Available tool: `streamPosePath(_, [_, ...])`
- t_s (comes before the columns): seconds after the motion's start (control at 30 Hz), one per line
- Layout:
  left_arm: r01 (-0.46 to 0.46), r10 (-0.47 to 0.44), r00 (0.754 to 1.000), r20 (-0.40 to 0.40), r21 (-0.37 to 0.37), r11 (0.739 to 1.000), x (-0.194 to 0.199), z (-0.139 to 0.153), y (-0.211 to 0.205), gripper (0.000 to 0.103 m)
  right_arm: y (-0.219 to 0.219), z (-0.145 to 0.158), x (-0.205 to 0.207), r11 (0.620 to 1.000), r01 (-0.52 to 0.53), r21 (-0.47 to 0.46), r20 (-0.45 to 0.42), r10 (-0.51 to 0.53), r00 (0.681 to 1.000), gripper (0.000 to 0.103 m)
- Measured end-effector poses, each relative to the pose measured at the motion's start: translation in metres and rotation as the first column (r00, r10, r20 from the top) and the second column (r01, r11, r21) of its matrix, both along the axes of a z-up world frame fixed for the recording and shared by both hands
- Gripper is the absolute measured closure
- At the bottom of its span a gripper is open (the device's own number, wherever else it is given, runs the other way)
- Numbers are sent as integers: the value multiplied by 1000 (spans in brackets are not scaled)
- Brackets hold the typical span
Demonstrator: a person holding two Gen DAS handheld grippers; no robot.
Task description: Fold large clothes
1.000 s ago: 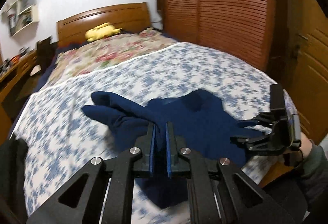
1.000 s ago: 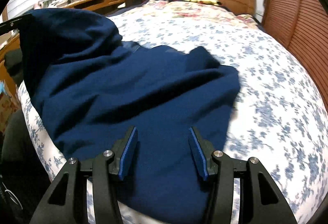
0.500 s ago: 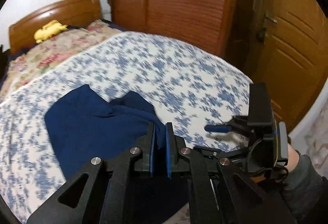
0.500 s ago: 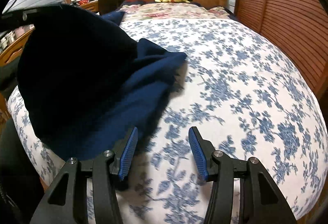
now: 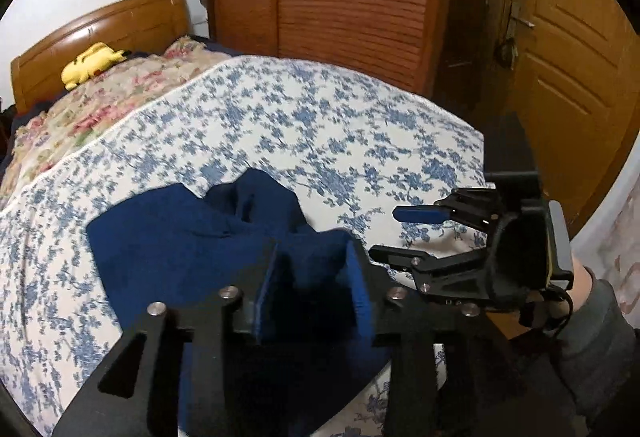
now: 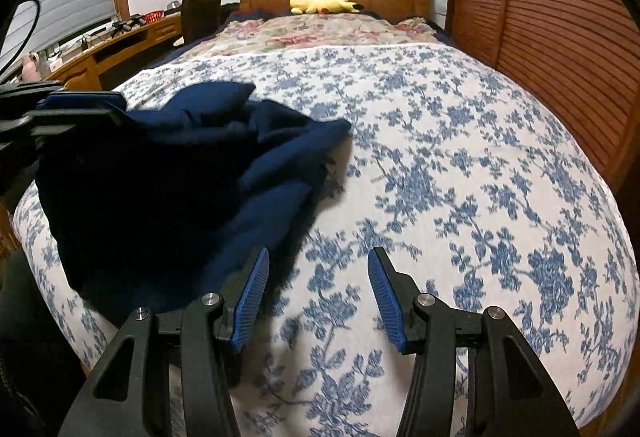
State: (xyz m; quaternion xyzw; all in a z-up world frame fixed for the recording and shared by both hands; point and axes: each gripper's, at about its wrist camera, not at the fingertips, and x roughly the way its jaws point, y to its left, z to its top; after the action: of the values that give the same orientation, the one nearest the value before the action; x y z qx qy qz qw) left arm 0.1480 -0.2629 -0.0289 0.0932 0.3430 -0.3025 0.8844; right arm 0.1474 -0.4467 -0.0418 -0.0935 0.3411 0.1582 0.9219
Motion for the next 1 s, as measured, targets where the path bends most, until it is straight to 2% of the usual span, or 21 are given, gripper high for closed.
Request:
streamPosePath(0.23, [-58,59,996,69,-8,998,-8,12,42,64,20,31,-8,998,-29,47,80,25,996,50])
streamPosePath(0.3, [-83,83,994,74,-10,997,-8,11,57,55,29,40,-12,997,-45,65,103,38,994,50])
streamPosePath(0.37, [-105,106,992,68,-15,994,-7,7,71,38,36,45,-14,996,-51,69,125,42,991,50])
streamPosePath(0.4, [-118,119,991,64,-15,993,-6,5,78,36,38,47,-15,996,-57,75,132,47,990,50])
streamPosePath(0.63, [-203,203,979,28,-15,979,-6,-16,123,32,41,50,-15,993,-61,97,162,44,986,50])
streamPosePath(1.0, [-280,280,960,-21,1,960,-10,-49,159,30,40,49,-13,995,-39,95,157,24,987,50])
